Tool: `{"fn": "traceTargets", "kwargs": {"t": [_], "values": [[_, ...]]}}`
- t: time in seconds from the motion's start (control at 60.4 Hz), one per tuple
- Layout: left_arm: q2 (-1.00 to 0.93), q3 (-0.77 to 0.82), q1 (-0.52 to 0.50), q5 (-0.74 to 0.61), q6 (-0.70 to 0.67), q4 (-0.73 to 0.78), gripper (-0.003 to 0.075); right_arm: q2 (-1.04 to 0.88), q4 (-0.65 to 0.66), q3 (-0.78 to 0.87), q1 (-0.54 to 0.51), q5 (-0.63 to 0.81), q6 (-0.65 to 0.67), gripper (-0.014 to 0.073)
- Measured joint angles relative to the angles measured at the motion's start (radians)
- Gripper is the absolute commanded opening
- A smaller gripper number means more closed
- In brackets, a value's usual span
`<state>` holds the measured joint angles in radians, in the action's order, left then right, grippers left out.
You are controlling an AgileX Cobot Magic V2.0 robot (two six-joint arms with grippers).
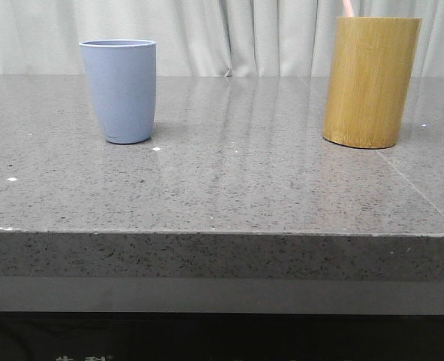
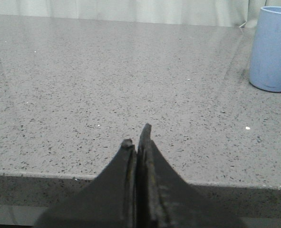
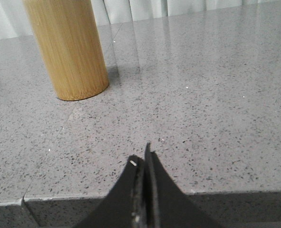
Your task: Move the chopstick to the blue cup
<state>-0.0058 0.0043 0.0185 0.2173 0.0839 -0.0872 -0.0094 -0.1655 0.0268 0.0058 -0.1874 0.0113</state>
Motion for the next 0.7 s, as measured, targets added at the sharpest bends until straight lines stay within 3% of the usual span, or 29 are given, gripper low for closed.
{"fn": "traceTargets", "kwargs": {"t": [0.695], "values": [[0.000, 0.000, 0.000, -0.007, 0.000, 0.000, -0.0018, 0.000, 0.000, 0.000, 0.000, 0.000, 0.000, -0.0052]]}}
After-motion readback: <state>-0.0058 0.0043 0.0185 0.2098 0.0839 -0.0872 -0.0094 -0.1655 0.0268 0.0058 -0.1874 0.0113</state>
